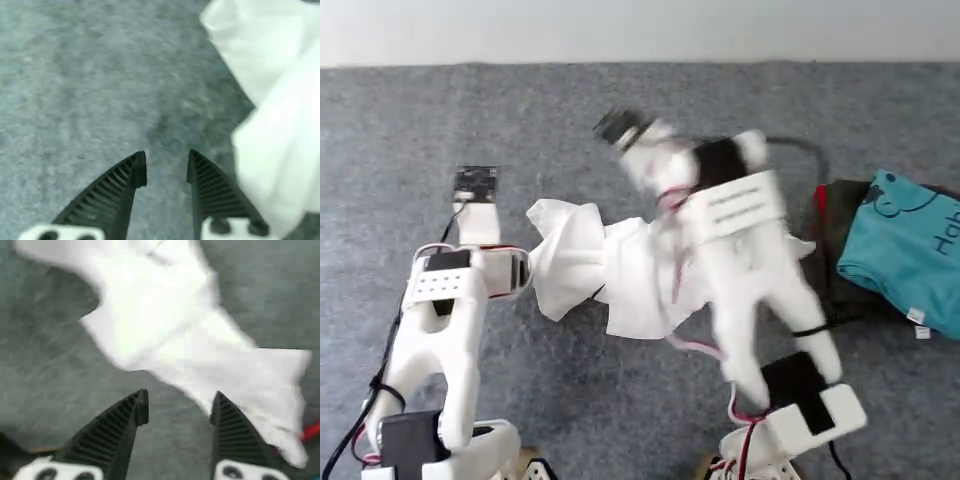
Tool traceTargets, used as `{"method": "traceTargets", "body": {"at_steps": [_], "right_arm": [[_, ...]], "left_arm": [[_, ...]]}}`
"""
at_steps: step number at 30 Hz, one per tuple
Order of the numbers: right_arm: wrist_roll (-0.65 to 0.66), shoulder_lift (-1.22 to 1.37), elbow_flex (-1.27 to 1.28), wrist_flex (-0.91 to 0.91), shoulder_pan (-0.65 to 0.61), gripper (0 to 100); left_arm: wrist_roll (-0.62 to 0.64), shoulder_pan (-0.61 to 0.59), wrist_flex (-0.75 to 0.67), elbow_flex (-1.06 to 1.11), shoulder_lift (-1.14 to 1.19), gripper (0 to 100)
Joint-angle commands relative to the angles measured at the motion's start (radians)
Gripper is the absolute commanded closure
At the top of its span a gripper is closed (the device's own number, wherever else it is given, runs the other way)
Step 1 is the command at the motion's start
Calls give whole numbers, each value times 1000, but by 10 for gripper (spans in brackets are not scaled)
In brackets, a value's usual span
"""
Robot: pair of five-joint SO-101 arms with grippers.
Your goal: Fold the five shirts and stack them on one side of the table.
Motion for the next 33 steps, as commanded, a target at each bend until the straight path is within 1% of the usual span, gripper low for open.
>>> {"method": "traceTargets", "body": {"at_steps": [1, 4, 8, 9, 10, 12, 13, 14, 15, 18, 20, 24, 28, 33], "right_arm": [[-69, -4, 147, -73, -145, 764], [-91, 96, 203, -173, -170, 764], [-129, 278, 157, -222, -160, 768], [-133, 317, 138, -216, -147, 789], [-137, 351, 118, -211, -131, 834], [-141, 404, 68, -183, -84, 974], [-152, 420, 38, -166, -59, 998], [-161, 424, 9, -137, -33, 963], [-163, 421, -20, -105, -8, 950], [-126, 390, -114, -42, 61, 986], [-100, 369, -166, -33, 114, 991], [-40, 363, -221, -53, 213, 991], [-32, 363, -222, -145, 294, 991], [-38, 377, -221, -351, 398, 991]], "left_arm": [[26, -66, -32, -1, -17, 863], [28, -83, -34, -1, -17, 863], [28, -81, -34, -2, -15, 863], [28, -81, -34, -2, -15, 863], [25, -81, -34, -1, -15, 863], [26, -81, -34, -1, -15, 863], [28, -83, -34, -1, -15, 863], [28, -84, -34, -1, -15, 863], [28, -86, -34, -1, -15, 863], [26, -83, -31, -1, -15, 863], [18, -72, -28, 2, -15, 862], [-61, 32, 23, 5, -15, 861], [-69, 120, 72, -5, -17, 859], [-64, 207, 141, -41, -17, 859]]}}
